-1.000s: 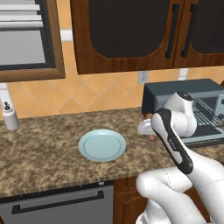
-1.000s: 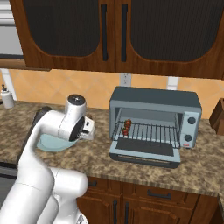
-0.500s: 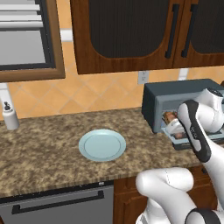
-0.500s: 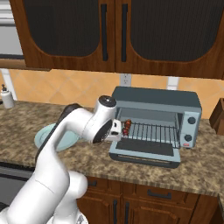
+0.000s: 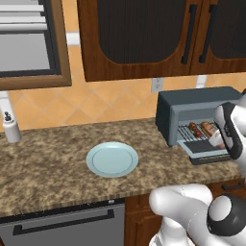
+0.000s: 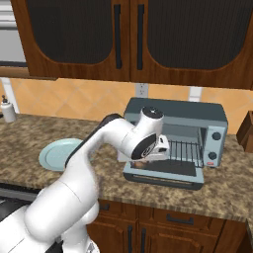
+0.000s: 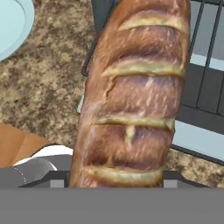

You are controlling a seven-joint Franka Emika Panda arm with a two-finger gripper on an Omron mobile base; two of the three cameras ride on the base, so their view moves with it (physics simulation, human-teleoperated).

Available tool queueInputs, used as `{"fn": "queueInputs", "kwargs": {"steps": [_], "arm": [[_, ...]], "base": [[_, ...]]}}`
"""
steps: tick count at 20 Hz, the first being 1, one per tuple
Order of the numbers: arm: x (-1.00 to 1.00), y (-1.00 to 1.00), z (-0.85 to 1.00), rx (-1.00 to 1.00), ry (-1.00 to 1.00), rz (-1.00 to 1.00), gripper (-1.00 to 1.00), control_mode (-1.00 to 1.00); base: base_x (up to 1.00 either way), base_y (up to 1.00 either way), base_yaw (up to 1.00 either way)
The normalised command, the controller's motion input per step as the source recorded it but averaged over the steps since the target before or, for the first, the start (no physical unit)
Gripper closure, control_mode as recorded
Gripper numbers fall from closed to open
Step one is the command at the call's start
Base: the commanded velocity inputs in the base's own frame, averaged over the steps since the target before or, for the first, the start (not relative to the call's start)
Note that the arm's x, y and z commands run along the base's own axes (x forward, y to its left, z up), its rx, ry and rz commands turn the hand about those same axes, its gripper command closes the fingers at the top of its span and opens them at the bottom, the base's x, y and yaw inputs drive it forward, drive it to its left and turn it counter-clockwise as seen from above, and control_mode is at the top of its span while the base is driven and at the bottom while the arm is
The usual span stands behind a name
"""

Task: Pick up the kebab skewer and baguette bread, and place them inside the toaster oven. Close the toaster oven door and start by setting the timer.

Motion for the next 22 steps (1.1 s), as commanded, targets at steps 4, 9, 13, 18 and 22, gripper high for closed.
{"fn": "queueInputs", "kwargs": {"steps": [4, 9, 13, 18, 22], "arm": [[0.19, -0.84, 0.02, 0.00, 0.04, 0.00, 1.00, -1.00], [0.48, -0.30, 0.00, 0.00, 0.01, 0.00, 1.00, -1.00], [0.49, 0.00, -0.10, 0.00, 0.00, 0.00, 1.00, -1.00], [0.47, -0.15, -0.24, 0.00, 0.00, 0.00, 1.00, -1.00], [0.41, -0.07, -0.33, 0.00, 0.00, 0.00, 1.00, -1.00]], "base": [[0.00, 0.00, 0.00], [0.00, 0.00, 0.00], [0.00, 0.00, 0.00], [0.00, 0.00, 0.00], [0.00, 0.00, 0.00]]}}
